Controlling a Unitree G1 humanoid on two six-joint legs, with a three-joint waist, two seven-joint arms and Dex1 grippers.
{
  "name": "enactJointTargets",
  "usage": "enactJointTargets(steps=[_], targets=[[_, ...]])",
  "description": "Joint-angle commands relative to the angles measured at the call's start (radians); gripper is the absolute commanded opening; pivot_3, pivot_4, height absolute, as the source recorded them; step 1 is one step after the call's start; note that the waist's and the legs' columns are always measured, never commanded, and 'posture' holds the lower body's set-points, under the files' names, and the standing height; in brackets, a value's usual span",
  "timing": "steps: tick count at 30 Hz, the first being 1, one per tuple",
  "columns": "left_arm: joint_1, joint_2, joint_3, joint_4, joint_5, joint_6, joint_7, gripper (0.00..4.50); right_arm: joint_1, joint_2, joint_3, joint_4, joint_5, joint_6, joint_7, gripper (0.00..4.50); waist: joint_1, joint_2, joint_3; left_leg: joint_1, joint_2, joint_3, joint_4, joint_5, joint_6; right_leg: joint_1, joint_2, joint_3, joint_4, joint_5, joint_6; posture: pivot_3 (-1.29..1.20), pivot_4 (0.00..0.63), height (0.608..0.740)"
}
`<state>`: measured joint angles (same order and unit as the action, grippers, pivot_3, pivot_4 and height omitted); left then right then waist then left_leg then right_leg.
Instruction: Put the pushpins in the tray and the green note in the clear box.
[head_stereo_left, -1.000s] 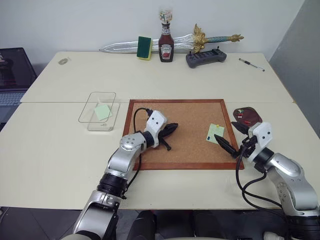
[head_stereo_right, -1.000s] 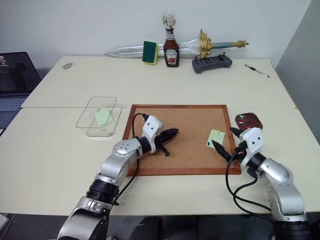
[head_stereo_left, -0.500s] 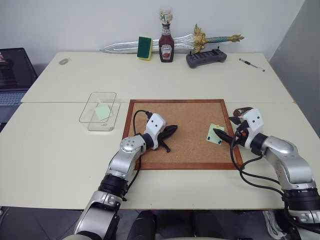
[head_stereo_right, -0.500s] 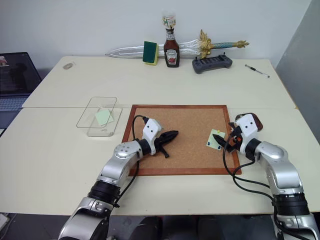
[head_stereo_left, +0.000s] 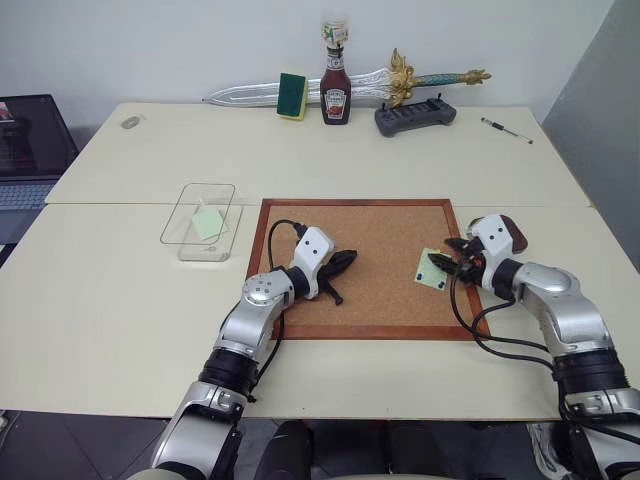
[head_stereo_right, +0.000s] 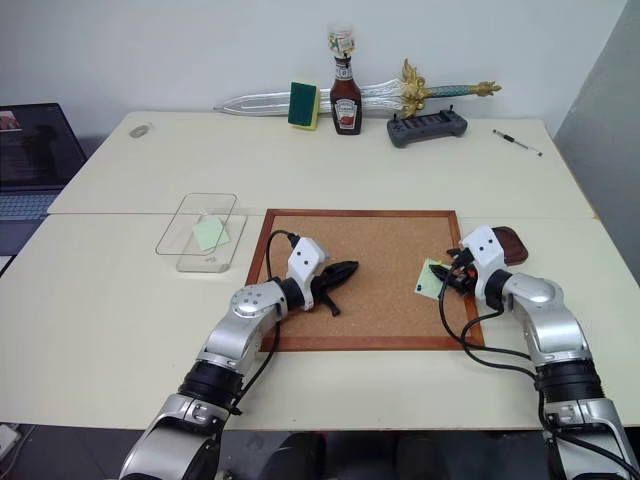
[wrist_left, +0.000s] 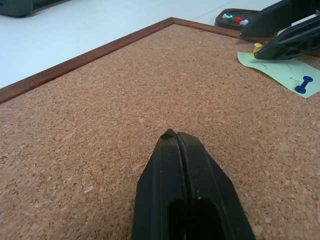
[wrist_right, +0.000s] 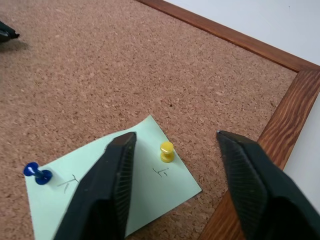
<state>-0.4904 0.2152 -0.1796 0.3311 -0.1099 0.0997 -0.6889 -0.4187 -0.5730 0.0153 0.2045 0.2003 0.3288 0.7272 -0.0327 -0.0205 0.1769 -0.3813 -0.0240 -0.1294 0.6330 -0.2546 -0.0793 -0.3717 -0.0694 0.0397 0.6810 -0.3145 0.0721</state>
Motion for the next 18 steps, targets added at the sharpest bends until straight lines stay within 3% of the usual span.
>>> enactJointTargets(steps=[1,9,18], targets=[[0.005,-0.005,-0.007,0.015,0.009,0.002,-0.005,0.0,-0.036,-0.01,-0.011,0.003,-0.011,-0.041,0.015,1.74,0.0,0.0,0.0,0.0,0.0,0.0,0.0,0.0,0.0,0.0,0.0,0.0,0.0,0.0,0.0,0.0,0.15,0.74],[0.008,-0.001,-0.01,0.018,0.011,0.017,-0.008,0.0,-0.042,-0.002,-0.036,-0.008,0.009,-0.047,0.032,0.05,0.0,0.0,0.0,0.0,0.0,0.0,0.0,0.0,0.0,0.0,0.0,0.0,0.0,0.0,0.0,0.0,0.15,0.74],[0.018,0.003,-0.027,0.016,0.024,0.044,-0.014,0.0,-0.043,0.005,-0.07,-0.048,0.048,-0.057,0.03,0.01,0.0,0.0,0.0,0.0,0.0,0.0,0.0,0.0,0.0,0.0,0.0,0.0,0.0,0.0,0.0,0.0,0.15,0.74]])
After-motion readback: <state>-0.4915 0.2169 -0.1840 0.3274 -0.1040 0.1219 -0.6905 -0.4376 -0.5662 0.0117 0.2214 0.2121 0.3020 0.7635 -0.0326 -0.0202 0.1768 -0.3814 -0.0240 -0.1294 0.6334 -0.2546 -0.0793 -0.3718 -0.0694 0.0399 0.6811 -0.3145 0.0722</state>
